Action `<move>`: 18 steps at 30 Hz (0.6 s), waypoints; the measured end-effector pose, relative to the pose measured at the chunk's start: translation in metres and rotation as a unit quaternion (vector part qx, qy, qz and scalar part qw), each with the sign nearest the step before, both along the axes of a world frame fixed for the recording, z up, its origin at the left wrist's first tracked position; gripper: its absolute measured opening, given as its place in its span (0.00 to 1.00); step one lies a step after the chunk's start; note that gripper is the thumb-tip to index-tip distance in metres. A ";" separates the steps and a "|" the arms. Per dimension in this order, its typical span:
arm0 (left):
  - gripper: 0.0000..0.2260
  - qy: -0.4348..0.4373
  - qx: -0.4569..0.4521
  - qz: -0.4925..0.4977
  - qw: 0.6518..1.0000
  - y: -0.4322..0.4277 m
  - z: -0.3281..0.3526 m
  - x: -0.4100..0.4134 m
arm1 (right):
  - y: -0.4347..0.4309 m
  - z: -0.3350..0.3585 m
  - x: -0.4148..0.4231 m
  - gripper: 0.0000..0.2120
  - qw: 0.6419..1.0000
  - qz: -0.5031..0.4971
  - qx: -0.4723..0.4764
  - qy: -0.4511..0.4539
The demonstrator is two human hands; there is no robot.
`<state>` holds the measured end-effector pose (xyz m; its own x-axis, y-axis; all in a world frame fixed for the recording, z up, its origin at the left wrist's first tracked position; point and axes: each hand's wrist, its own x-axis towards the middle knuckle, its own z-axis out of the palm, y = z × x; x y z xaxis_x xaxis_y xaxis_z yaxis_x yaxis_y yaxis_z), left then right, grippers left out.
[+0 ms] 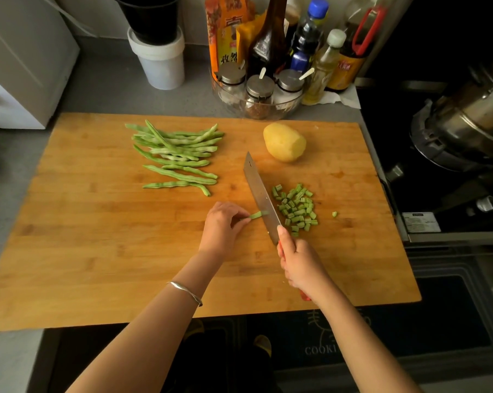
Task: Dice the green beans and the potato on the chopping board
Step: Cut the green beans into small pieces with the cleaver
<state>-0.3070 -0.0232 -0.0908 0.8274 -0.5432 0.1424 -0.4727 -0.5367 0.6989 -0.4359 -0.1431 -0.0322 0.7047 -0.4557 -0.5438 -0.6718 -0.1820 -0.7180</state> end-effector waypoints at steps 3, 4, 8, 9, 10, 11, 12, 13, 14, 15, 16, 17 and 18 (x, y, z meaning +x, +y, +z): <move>0.05 -0.007 0.003 0.002 1.000 0.001 0.001 -0.002 | -0.002 0.000 0.002 0.27 1.000 -0.009 0.000 -0.014; 0.06 -0.009 0.002 0.004 1.000 0.002 0.001 -0.003 | -0.001 0.000 0.000 0.27 1.000 -0.015 0.002 -0.023; 0.09 -0.019 0.004 0.033 0.999 0.009 -0.002 -0.009 | 0.003 0.007 -0.013 0.26 0.998 -0.028 0.009 -0.053; 0.08 -0.016 0.006 0.042 0.999 0.010 -0.003 -0.010 | 0.004 0.009 -0.015 0.26 0.998 -0.024 0.010 -0.056; 0.07 -0.013 0.009 0.049 0.999 0.010 -0.003 -0.010 | 0.005 0.010 -0.015 0.26 0.998 -0.019 0.012 -0.059; 0.07 -0.012 0.011 0.053 0.998 0.009 -0.003 -0.011 | 0.006 0.011 -0.015 0.26 0.998 -0.014 0.013 -0.059; 0.06 -0.010 0.012 0.055 0.998 0.009 -0.002 -0.011 | 0.007 0.011 -0.016 0.26 0.998 -0.010 0.012 -0.057; 0.06 -0.006 0.012 0.056 0.998 0.008 -0.002 -0.011 | 0.009 0.010 -0.015 0.26 0.999 -0.006 0.008 -0.052; 0.05 0.000 0.009 0.057 0.998 0.007 -0.001 -0.011 | 0.011 0.009 -0.015 0.27 0.999 -0.002 0.001 -0.045; 0.05 0.006 0.006 0.058 0.998 0.007 -0.001 -0.011 | 0.013 0.007 -0.013 0.27 0.999 0.003 -0.012 -0.036; 0.04 0.013 0.003 0.059 0.998 0.007 0.000 -0.010 | 0.016 0.005 -0.010 0.27 0.999 0.010 -0.030 -0.025; 0.04 0.018 0.001 0.059 0.998 0.006 0.001 -0.010 | 0.018 0.004 -0.006 0.28 0.999 0.015 -0.049 -0.015; 0.04 0.021 0.001 0.060 0.998 0.006 0.001 -0.009 | 0.019 0.003 -0.001 0.28 0.998 0.014 -0.059 -0.009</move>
<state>-0.3163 -0.0169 -0.0896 0.8913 -0.4409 0.1058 -0.3761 -0.5887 0.7156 -0.4365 -0.1243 -0.0295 0.7270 -0.4960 -0.4749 -0.6529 -0.2848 -0.7019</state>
